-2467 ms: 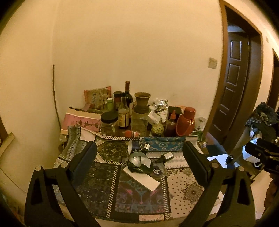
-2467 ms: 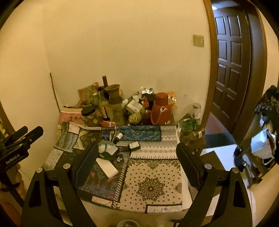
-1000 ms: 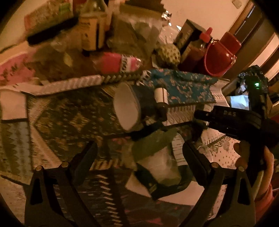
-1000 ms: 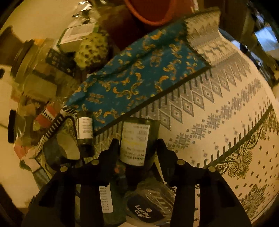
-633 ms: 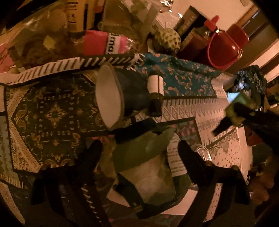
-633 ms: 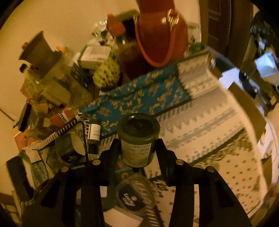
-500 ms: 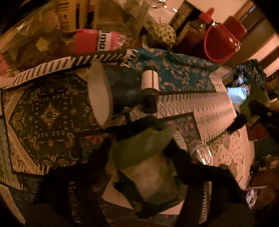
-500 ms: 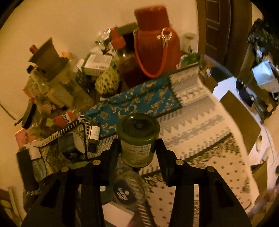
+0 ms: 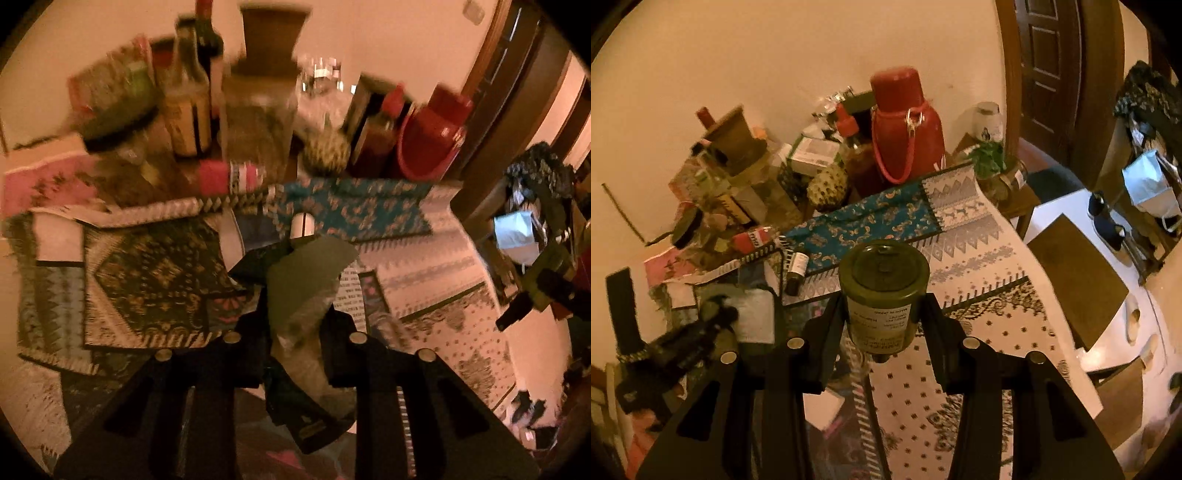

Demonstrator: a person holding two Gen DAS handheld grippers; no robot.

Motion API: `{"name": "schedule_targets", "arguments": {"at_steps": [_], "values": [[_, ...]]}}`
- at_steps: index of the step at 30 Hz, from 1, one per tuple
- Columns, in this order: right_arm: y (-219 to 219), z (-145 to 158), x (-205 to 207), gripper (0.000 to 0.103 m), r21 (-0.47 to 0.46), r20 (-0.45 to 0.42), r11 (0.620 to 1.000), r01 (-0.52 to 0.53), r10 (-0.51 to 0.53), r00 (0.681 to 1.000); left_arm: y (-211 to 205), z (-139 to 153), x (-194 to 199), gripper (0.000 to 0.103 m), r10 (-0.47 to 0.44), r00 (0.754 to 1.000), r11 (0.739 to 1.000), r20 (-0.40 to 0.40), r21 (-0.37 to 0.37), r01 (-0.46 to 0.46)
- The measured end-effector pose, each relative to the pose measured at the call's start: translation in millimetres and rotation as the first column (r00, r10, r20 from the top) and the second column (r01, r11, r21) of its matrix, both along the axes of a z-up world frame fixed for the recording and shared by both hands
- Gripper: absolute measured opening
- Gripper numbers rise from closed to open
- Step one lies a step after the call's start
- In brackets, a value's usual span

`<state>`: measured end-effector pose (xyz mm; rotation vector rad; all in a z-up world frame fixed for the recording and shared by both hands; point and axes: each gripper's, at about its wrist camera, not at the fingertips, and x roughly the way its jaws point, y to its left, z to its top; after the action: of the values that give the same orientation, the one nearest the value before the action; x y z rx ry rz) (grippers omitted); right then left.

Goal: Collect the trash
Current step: 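Carry the wrapper in the left tool while the right tool carries the jar to the bucket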

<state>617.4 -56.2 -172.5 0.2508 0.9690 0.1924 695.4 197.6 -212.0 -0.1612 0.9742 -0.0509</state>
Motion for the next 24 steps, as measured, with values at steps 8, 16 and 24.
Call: {"name": "schedule_targets", "arguments": {"at_steps": [8,16,24], "values": [[-32,48,-51,0.039,0.016,0.137,0.996,-0.090,0.087,0.987,-31,76,-69,0.022,0.085,0.981,0.996,0.176,0.006,-0.087],[-66,97,-103,0.039,0.018,0.296,0.980,-0.198,0.184,0.937,-74,156,-163,0.022,0.169,0.905,0.982,0.390,0.009,-0.187],[-76,125,-139,0.039,0.047,0.369,0.961,-0.272,0.236,0.899,-92,190,-225,0.022,0.185,0.861,0.978,0.473,-0.001,-0.210]]}}
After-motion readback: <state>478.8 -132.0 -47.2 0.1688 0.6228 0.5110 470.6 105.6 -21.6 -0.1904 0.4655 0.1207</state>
